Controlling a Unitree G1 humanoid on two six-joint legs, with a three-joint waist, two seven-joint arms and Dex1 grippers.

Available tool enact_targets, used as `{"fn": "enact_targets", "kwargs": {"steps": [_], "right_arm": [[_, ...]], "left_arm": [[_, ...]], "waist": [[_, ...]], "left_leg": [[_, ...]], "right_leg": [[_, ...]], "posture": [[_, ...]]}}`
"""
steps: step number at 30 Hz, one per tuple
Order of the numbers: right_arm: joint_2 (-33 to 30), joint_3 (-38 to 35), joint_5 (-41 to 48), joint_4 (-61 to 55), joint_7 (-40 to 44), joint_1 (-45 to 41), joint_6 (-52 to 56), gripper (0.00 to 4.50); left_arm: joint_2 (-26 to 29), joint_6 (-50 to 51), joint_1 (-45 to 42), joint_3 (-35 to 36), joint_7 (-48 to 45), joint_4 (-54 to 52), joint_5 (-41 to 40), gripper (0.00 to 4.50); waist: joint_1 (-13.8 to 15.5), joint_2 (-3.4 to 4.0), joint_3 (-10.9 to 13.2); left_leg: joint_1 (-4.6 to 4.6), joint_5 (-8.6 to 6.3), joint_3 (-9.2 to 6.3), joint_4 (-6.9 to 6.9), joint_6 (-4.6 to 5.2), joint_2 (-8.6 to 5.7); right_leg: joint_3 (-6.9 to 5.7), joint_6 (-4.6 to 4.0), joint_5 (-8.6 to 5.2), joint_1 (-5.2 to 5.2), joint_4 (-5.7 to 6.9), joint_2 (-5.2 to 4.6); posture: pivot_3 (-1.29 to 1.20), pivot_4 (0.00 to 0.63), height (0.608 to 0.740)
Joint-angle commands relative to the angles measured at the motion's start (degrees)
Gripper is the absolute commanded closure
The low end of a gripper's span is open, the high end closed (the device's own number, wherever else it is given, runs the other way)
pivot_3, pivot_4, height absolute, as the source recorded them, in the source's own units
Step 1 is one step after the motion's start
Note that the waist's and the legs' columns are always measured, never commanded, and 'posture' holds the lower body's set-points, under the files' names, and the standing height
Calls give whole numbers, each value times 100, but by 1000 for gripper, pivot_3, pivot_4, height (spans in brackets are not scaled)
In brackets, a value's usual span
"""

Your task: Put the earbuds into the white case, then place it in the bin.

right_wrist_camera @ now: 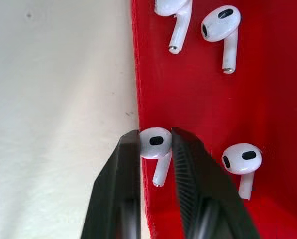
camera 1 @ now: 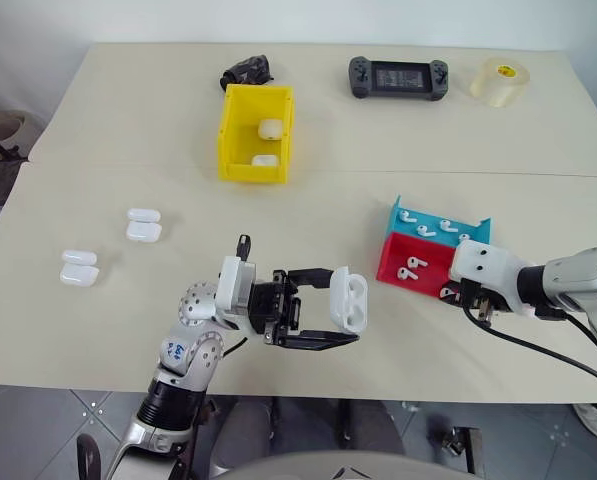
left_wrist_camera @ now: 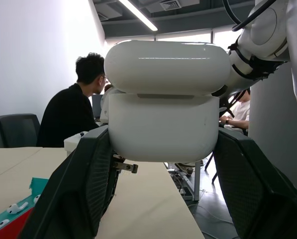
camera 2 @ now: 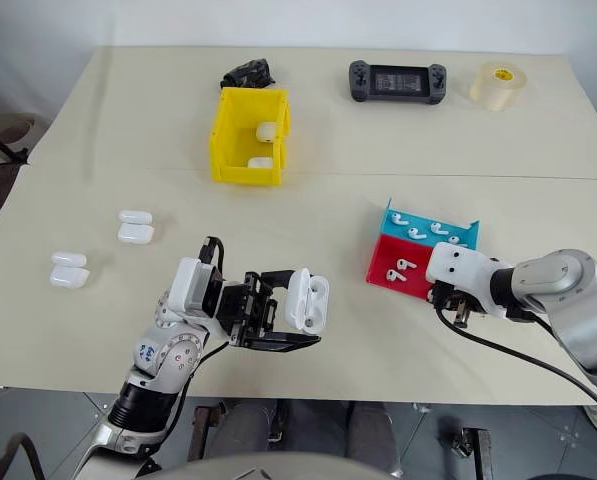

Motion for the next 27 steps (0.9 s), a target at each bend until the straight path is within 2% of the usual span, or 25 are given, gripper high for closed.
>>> {"fn": "enact_targets", "kwargs": {"steps": [1,5,8,14,16,19,22,25,27], "right_arm": [[18,-100,-52,-22,0,-17,23,3997],[32,-187,19,-96,10,20,27,3997],[42,-539,322,-288,123,136,72,3997],[388,-1881,1117,-931,463,897,-507,3997],[924,-2447,1460,-1130,442,1217,-993,3997],[1792,-3006,2250,-1482,-48,1329,-864,3997],[2448,-3150,2776,-1895,-516,1374,-884,3997],[3392,-3115,3814,-2446,-1582,1319,-832,3997],[3725,-2993,4011,-2647,-1946,1310,-902,3997]], "left_arm": [[2,5,-65,-14,-18,-191,-67,1757],[-1,4,-76,-7,-38,-165,-65,1757],[6,-35,-96,35,-83,-90,-61,1757],[-11,50,-118,104,-231,37,-209,1757],[-111,87,-147,145,-355,127,-390,1757],[-93,176,-267,145,-484,295,-391,1757],[-109,169,-405,189,-617,515,-372,1757],[-111,193,-567,195,-817,775,-371,1757],[-110,224,-653,242,-906,888,-405,1757]], "waist": [[0,0,0],[0,0,0],[2,0,0],[15,0,0],[18,-1,0],[17,-4,2],[3,-3,1],[-4,-3,1],[-3,1,0]], "left_leg": [[0,0,0,0,0,0],[0,0,0,0,0,0],[0,0,-1,0,0,0],[-1,0,-2,-1,0,0],[0,0,-2,-1,0,-9],[-1,0,-12,2,1,-8],[0,0,-13,5,0,-11],[4,1,-15,2,-1,-9],[5,1,-18,0,-2,-5]], "right_leg": [[0,0,0,0,1,0],[0,0,0,0,1,0],[0,0,0,-1,3,0],[-6,3,2,4,3,1],[-7,8,4,8,10,0],[-10,13,8,12,12,2],[-9,14,9,12,17,1],[-8,13,9,12,17,3],[-7,13,8,8,19,4]], "posture": [[0,150,740],[0,150,740],[0,150,740],[0,150,740],[0,150,740],[0,150,740],[0,150,740],[0,150,740],[0,150,740]]}}
